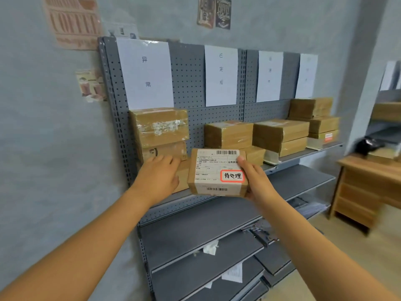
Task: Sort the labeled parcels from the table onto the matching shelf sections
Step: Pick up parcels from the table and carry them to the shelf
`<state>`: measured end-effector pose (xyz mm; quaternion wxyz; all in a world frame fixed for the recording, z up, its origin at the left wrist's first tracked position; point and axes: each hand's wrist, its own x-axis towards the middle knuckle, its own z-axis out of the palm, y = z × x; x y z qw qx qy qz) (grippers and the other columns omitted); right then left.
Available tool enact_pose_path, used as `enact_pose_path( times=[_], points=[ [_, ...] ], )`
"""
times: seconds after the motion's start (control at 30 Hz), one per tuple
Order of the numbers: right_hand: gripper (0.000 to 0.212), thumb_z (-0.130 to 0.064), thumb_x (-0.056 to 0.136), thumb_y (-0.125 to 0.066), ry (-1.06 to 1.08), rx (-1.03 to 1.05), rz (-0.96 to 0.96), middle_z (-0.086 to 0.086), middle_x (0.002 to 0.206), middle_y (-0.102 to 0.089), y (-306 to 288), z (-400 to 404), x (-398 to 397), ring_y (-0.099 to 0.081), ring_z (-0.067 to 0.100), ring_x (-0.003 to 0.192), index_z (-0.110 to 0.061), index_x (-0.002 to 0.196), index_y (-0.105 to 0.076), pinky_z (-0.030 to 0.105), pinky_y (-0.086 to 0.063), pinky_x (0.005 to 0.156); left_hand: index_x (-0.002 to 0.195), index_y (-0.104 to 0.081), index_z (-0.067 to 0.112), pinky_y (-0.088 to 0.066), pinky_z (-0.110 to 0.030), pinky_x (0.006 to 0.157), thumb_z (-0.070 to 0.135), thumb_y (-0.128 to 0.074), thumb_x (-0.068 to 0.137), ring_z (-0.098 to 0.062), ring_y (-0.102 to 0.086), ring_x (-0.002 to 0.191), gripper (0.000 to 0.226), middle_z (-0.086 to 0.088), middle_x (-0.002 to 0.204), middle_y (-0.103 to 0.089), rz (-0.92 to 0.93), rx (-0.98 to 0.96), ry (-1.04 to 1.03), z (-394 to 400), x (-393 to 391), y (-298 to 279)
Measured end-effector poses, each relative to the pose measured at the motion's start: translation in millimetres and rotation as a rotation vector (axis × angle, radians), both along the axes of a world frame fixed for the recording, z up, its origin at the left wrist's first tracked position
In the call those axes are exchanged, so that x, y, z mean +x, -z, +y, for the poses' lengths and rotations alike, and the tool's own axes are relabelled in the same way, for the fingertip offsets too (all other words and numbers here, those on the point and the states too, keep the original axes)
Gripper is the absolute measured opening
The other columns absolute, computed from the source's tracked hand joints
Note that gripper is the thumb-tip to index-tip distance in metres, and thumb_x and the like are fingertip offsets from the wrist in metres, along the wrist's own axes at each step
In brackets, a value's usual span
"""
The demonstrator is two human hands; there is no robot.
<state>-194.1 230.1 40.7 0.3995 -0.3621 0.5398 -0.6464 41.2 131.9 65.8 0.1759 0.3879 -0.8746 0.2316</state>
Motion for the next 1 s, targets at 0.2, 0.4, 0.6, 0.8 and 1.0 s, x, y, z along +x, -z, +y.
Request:
enact_pose_path(
  times=[0.2, 0.4, 0.6, 0.8, 1.0],
  points=[
    [0.048, -0.049, 0.093, -0.059, 0.056, -0.032, -0.058, 0.007, 0.105, -0.076, 3, -14, -109, -0.075, 0.022, 0.088, -0.02, 0.13, -0.049, 0.045, -0.063, 0.077, 0.134, -0.049, 0.018, -0.039, -0.037, 0.091, 0.032, -0.049, 0.095, -0.025, -0.051, 0.115, 0.042, -0.003, 0.122, -0.057, -0.018, -0.04, 0.041, -28, -112, -4],
    [0.049, -0.054, 0.089, -0.062, 0.08, -0.043, -0.018, 0.0, 0.098, -0.078, 3, -27, -241, -0.076, 0.016, 0.085, -0.022, 0.125, -0.052, 0.034, -0.06, 0.064, 0.135, -0.05, 0.018, -0.043, -0.037, 0.087, 0.033, -0.05, 0.095, -0.024, -0.054, 0.109, 0.042, -0.002, 0.118, -0.059, 0.015, -0.047, 0.031, -42, -240, -5],
    [0.05, -0.058, 0.089, -0.061, 0.084, -0.023, 0.014, -0.001, 0.095, -0.079, 5, -37, -355, -0.076, 0.017, 0.087, -0.023, 0.124, -0.052, 0.036, -0.062, 0.067, 0.14, -0.047, 0.017, -0.043, -0.039, 0.093, 0.032, -0.051, 0.094, -0.024, -0.053, 0.117, 0.049, -0.002, 0.129, -0.058, 0.062, -0.009, 0.047, -56, -357, -5],
    [0.055, -0.057, 0.092, -0.056, 0.111, 0.015, 0.023, 0.005, 0.104, -0.077, 14, -58, -443, -0.074, 0.023, 0.098, -0.019, 0.133, -0.052, 0.05, -0.057, 0.092, 0.134, -0.05, 0.018, -0.044, -0.035, 0.09, 0.031, -0.052, 0.093, -0.021, -0.054, 0.112, 0.043, -0.001, 0.122, -0.06, 0.038, -0.023, 0.086, -87, -446, -5],
    [0.055, -0.057, 0.091, -0.058, 0.125, 0.0, 0.037, 0.0, 0.101, -0.078, 19, -111, -520, -0.075, 0.018, 0.092, -0.021, 0.132, -0.051, 0.043, -0.061, 0.082, 0.137, -0.047, 0.017, -0.045, -0.038, 0.093, 0.034, -0.049, 0.096, -0.022, -0.054, 0.113, 0.044, -0.003, 0.121, -0.058, 0.017, -0.049, 0.095, -145, -519, -1]
  ],
)
